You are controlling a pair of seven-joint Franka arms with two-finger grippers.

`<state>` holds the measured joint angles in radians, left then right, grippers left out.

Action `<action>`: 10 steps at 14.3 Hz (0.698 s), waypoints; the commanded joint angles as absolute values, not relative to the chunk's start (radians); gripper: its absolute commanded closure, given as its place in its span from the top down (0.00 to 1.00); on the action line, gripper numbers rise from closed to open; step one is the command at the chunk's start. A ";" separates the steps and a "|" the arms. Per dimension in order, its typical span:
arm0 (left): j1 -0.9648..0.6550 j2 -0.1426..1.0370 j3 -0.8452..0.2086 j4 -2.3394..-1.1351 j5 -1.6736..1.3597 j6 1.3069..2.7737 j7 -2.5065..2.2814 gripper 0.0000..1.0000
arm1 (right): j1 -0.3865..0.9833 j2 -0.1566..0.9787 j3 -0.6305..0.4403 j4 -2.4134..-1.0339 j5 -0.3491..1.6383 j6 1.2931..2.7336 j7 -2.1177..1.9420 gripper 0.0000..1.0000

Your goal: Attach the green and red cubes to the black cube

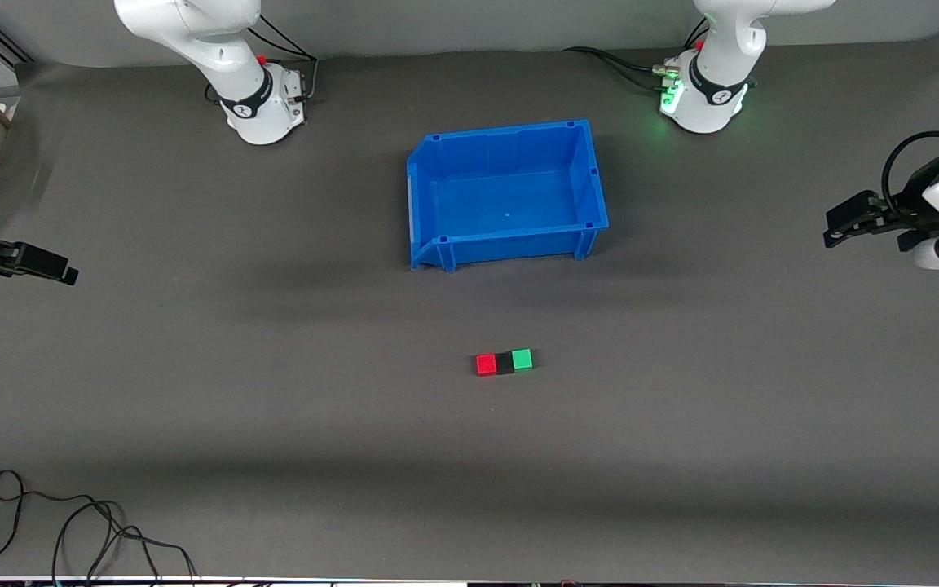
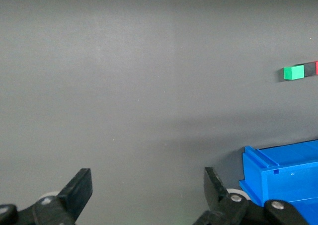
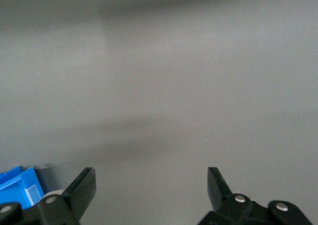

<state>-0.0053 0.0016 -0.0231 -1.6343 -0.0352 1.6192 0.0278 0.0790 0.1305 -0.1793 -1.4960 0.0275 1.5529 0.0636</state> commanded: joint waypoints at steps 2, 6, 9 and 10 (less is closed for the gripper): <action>-0.034 0.009 -0.003 -1.611 -0.006 1.614 0.028 1.00 | 0.002 0.060 -0.095 -1.572 0.003 1.580 0.041 0.99; -0.037 0.012 -0.015 -1.612 0.038 1.609 0.029 1.00 | -0.005 0.015 -0.092 -1.641 0.003 1.629 0.040 0.99; -0.034 0.012 -0.015 -1.611 0.035 1.601 0.034 1.00 | 0.008 0.017 -0.094 -1.635 0.003 1.623 0.043 0.99; -0.032 0.011 -0.015 -1.611 0.034 1.598 0.034 1.00 | 0.012 0.032 -0.094 -1.623 0.003 1.623 0.043 0.99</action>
<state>-0.0241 0.0045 -0.0203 -1.6333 0.0173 1.6183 0.0278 0.0101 0.0446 -0.1041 -1.6061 0.0254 1.6062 0.0577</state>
